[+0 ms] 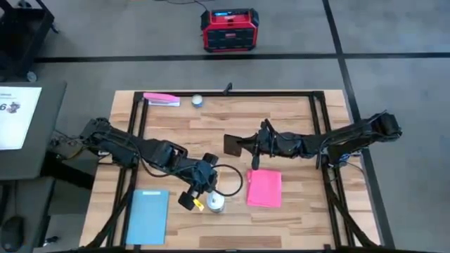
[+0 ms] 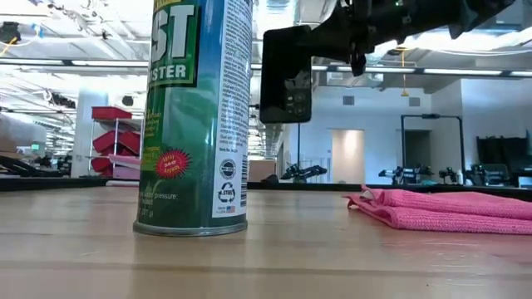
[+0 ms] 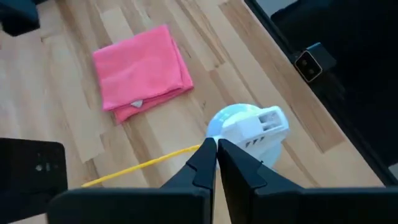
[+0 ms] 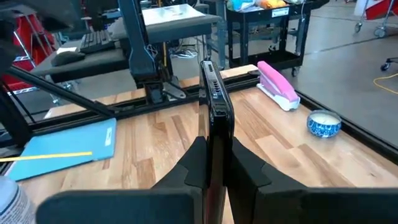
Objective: Apply microfiber cloth
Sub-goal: Spray the back of the black cellphone using the spray bottle
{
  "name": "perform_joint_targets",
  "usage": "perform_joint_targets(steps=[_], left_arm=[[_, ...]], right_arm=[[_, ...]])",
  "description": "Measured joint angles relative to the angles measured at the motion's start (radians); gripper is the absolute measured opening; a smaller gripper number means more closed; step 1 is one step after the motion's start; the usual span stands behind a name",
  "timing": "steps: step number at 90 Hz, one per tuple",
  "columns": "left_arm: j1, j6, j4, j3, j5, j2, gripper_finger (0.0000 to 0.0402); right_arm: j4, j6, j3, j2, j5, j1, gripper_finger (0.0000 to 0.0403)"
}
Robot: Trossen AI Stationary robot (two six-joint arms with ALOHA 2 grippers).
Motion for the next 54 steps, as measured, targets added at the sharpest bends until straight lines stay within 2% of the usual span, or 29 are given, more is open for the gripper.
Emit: perform_joint_targets(steps=[54], left_arm=[[0.0, 0.001, 0.012, 0.0, 0.0, 0.003, 0.0]], right_arm=[[-0.016, 0.013, 0.0, 0.0, 0.021, 0.005, 0.0018]])
